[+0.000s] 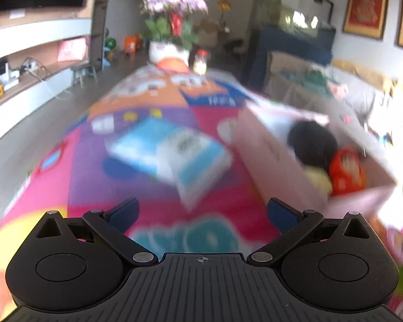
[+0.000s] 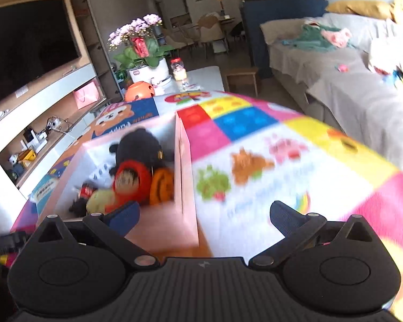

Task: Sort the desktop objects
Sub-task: 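Move the left gripper to the blue wet-wipes pack and grasp it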

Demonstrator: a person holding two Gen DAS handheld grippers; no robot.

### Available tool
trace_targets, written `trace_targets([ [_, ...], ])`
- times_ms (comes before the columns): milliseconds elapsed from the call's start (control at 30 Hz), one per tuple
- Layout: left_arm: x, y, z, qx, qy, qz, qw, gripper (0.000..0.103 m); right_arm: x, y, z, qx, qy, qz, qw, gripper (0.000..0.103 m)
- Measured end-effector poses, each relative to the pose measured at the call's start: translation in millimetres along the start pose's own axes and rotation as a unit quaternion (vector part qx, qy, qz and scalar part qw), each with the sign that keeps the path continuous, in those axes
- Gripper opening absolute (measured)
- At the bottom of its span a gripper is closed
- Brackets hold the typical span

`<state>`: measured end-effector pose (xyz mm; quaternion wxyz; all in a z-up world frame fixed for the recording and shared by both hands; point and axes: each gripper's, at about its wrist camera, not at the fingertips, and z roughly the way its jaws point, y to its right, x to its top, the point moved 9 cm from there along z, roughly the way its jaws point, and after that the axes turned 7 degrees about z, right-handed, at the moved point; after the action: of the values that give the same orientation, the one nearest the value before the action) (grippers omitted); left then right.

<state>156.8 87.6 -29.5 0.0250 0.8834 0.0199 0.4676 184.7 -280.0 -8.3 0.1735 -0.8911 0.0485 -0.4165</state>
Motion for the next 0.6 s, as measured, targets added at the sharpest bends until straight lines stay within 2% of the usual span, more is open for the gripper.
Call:
trace_targets([
  [100,23,-9,18,0.038,-0.008,0.000,0.9992,0.103,-24,4,-7,-0.011,0.004,0.007,1.000,0.103],
  [200,35,-21,49,0.067,-0.064,-0.028,0.9953,0.103,-42,5,-11,-0.027,0.008,-0.002,1.000,0.103],
  [300,43,-25,76,0.043,-0.099,-0.070,0.9917,0.103,-55,6,-6,-0.046,0.006,-0.010,0.999,0.103],
  [433,52,-30,104,0.014,-0.125,-0.107,0.9863,0.103,-57,7,-3,-0.045,0.000,-0.007,0.999,0.103],
  [500,55,-30,117,0.013,-0.133,-0.085,0.9874,0.103,-58,10,0,-0.043,-0.009,0.003,0.999,0.103],
  [600,55,-30,128,0.029,-0.143,-0.025,0.9890,0.103,-59,10,1,-0.044,-0.009,0.005,0.999,0.103],
])
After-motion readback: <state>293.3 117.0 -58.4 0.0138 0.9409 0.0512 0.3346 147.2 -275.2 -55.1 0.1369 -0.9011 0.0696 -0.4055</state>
